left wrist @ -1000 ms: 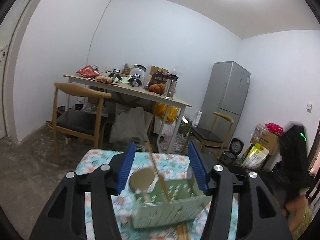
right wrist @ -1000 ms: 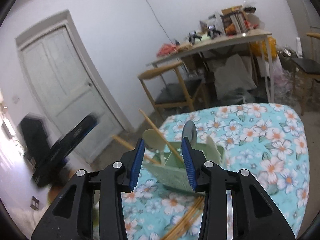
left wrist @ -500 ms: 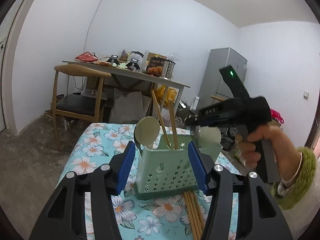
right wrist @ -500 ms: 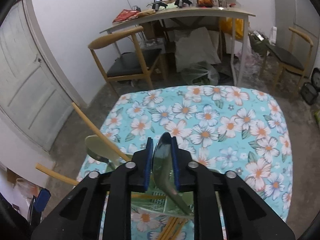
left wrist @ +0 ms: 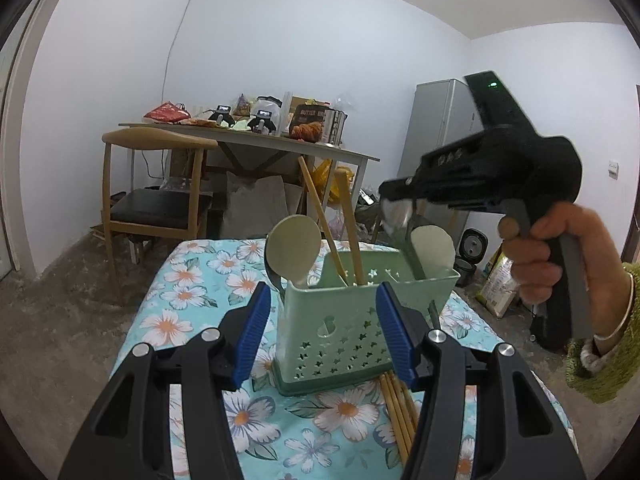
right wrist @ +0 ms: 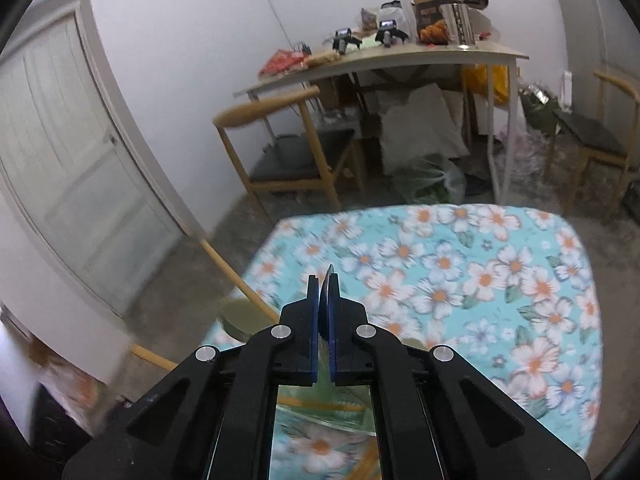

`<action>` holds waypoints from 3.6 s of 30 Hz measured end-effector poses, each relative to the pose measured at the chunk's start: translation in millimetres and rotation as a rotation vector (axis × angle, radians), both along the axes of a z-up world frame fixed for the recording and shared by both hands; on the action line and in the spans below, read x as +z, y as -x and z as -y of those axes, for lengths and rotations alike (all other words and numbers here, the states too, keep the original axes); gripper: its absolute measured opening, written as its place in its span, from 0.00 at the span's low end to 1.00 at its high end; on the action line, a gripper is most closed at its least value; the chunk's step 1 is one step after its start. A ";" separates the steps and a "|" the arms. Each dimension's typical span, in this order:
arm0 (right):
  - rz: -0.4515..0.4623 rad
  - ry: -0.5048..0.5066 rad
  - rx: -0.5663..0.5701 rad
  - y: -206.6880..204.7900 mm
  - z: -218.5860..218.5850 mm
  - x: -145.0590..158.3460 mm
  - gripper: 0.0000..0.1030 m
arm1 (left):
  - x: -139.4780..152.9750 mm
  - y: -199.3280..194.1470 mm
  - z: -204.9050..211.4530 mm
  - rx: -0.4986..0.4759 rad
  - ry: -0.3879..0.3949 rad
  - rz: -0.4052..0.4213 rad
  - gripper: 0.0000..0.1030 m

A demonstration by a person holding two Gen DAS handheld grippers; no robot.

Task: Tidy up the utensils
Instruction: 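Move both open tools down toward the chopsticks lying on the cloth, then grasp a chopstick with the left tool while the right tool grasps another chopstick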

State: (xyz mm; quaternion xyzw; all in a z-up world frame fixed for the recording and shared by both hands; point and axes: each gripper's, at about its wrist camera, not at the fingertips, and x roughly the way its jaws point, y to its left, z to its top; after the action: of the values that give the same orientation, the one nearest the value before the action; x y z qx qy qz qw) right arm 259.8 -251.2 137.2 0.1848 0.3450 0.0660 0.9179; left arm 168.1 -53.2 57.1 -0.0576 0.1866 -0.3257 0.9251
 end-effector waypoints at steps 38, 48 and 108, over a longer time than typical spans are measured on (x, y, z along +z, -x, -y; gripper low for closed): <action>0.306 -0.098 -0.028 119.8 40.3 8.7 0.33 | -5.0 19.5 -15.4 -0.036 0.018 -0.126 0.51; -0.104 -0.351 0.055 191.2 11.3 -115.4 0.40 | -59.9 63.9 -11.1 -0.169 -0.015 -0.370 0.51; -0.357 -0.015 0.018 204.0 -2.9 -186.1 0.22 | -120.0 48.8 -0.1 -0.156 -0.261 -0.682 0.17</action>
State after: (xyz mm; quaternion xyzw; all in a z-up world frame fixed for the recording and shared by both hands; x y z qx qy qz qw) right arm 55.7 -248.2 -48.9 0.1972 0.5037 0.0428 0.8400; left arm 119.4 -53.1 -62.9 -0.0299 0.5279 -0.3308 0.7817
